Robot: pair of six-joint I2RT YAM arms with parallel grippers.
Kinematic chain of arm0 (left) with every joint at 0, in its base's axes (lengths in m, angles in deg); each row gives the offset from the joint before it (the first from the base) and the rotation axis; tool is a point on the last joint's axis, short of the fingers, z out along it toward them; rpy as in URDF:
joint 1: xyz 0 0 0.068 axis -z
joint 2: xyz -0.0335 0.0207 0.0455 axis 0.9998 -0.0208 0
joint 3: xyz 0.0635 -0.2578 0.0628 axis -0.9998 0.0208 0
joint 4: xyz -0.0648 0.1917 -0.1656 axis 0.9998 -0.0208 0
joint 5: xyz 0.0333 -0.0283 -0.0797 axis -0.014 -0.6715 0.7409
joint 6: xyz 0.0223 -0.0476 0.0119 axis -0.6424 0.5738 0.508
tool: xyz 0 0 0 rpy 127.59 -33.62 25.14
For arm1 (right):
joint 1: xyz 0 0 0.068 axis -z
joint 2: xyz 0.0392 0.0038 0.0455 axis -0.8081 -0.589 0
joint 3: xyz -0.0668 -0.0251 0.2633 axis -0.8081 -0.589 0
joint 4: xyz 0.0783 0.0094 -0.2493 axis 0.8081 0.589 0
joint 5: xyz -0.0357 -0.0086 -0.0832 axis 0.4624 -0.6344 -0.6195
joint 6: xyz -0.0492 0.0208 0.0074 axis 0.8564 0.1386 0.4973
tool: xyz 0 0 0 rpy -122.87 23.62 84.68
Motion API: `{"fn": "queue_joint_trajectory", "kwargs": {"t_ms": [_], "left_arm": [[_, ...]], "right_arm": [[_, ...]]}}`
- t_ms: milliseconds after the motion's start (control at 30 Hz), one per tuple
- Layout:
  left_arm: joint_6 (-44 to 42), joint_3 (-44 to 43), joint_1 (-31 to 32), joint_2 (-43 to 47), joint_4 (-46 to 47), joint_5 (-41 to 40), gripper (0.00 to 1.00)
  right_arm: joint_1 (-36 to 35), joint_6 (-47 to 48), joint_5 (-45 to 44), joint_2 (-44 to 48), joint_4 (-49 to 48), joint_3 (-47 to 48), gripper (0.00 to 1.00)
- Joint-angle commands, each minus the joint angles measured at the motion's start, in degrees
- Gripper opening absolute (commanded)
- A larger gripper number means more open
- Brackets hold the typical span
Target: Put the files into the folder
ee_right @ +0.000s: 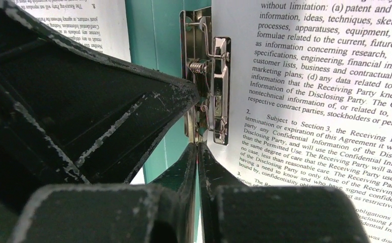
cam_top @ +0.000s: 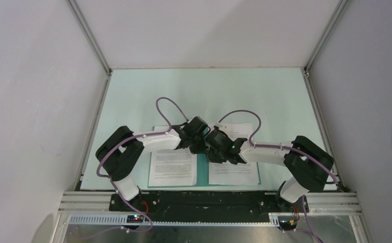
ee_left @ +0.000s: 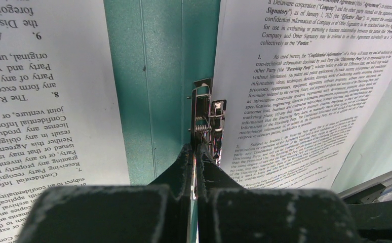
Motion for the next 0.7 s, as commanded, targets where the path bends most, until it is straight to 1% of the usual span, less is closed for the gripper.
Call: {"fn": "queue_joint_trajectory", "kwargs": {"t_ms": [0,200,267,400,467,500,533,567,600,667], "left_arm": [[-2.9,1.4,0.5,-3.5,-6.4,-2.3,0.00],[-4.4,-0.6,0.4,-2.3,-7.5,-2.8,0.01],[-5.1,-1.3,0.2,-1.7,-8.0,-2.8,0.03],[-7.7,-3.9,-0.8,-0.1,-9.0,-2.4,0.10],[-9.0,-5.8,-1.2,0.8,-10.0,-2.1,0.18],[-9.4,-7.1,-1.6,1.6,-10.2,-1.9,0.20],[-10.2,-7.6,-1.8,2.0,-10.7,-1.9,0.25],[-10.5,-8.5,-2.3,2.9,-10.9,-1.6,0.27],[-11.0,-8.8,-2.7,3.4,-11.2,-1.4,0.34],[-11.6,-9.8,-4.0,5.2,-11.5,-0.4,0.42]], "right_arm": [[0.4,1.0,0.3,2.4,-4.9,0.2,0.05],[0.7,1.3,0.2,3.3,-4.4,0.2,0.06],[0.7,1.5,-0.4,4.0,-3.5,0.2,0.07],[0.7,2.0,-1.9,5.5,-1.8,0.2,0.11],[0.5,2.4,-3.0,6.4,-0.7,0.2,0.16],[0.4,2.6,-4.4,7.1,-0.3,0.2,0.20],[0.2,2.9,-5.1,7.5,0.9,0.2,0.23],[0.1,2.9,-6.6,8.1,1.7,0.1,0.30],[0.0,3.1,-7.4,8.3,2.8,0.2,0.35],[-0.1,3.4,-9.5,8.9,4.1,0.2,0.42]]}}
